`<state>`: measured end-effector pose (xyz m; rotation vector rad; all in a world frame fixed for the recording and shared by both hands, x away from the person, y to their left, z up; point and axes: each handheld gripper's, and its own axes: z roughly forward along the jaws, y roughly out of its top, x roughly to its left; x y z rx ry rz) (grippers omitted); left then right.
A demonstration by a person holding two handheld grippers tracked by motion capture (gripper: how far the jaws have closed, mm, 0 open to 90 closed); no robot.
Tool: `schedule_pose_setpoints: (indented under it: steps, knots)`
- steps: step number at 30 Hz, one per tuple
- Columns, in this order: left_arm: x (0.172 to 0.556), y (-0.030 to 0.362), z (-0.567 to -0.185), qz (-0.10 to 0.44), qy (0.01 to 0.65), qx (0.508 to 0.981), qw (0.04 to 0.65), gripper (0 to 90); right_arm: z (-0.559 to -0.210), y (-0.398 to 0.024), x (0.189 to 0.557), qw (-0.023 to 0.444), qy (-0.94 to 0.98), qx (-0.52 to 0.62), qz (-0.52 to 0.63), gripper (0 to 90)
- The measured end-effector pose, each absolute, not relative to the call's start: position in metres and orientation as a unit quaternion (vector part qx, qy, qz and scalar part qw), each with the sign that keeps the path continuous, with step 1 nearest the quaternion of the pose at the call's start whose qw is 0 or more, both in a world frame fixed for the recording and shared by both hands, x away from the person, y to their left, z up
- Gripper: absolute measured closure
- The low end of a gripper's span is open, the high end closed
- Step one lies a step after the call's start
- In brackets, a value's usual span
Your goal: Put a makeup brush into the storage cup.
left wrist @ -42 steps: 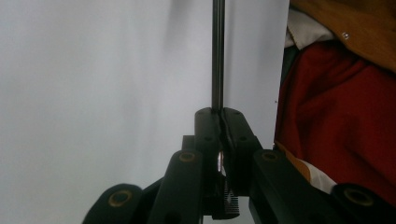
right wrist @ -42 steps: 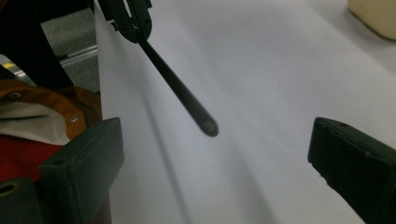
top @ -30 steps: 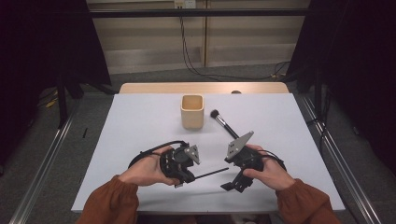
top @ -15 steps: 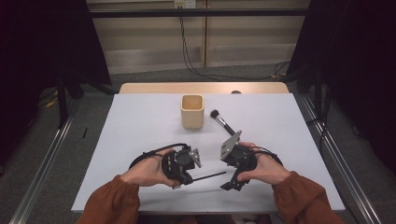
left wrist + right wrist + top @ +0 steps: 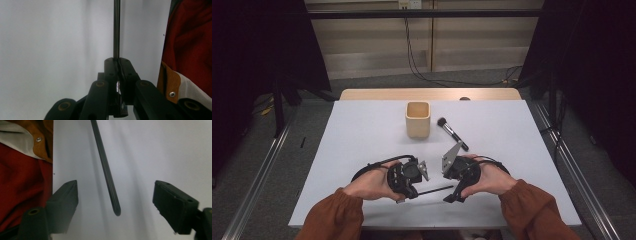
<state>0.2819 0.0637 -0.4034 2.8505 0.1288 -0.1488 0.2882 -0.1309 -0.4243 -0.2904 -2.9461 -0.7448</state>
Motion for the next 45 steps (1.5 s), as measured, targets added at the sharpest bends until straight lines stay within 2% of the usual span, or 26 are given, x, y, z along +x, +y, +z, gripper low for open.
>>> schedule_pose_setpoints:
  steps: [1, 3, 11, 22, 30, 37, 38, 45]
  knots:
    - [0.2819, 0.0638, -0.4038, -0.052, 0.045, 0.987, 0.143, 85.6, -0.4243, -0.1299, 0.2885, 0.048, -0.964, -0.091, -0.244, 29.0]
    - [0.281, 0.0638, -0.4052, -0.056, 0.052, 0.986, 0.148, 85.6, -0.423, -0.1285, 0.289, 0.052, -0.964, -0.088, -0.245, 39.4]
    - [0.2813, 0.0629, -0.4081, -0.056, 0.054, 0.987, 0.144, 85.6, -0.4214, -0.1249, 0.2882, 0.055, -0.965, -0.074, -0.247, 62.6]
    - [0.2809, 0.0624, -0.409, -0.056, 0.039, 0.987, 0.146, 85.6, -0.425, -0.1215, 0.2875, 0.065, -0.965, -0.071, -0.243, 82.4]
    - [0.281, 0.062, -0.4102, -0.049, 0.03, 0.988, 0.14, 85.5, -0.429, -0.1221, 0.2883, 0.078, -0.964, -0.068, -0.243, 84.3]
    - [0.2833, 0.0638, -0.4092, -0.043, 0.036, 0.987, 0.149, 84.6, -0.429, -0.1239, 0.2902, 0.064, -0.962, -0.068, -0.257, 85.2]
    - [0.2845, 0.0644, -0.4088, -0.036, 0.031, 0.988, 0.149, 84.3, -0.428, -0.1244, 0.2887, 0.076, -0.962, -0.074, -0.251, 85.6]
    - [0.2866, 0.0669, -0.4081, -0.039, 0.03, 0.986, 0.158, 83.1, -0.428, -0.1263, 0.2897, 0.081, -0.96, -0.073, -0.258, 86.1]
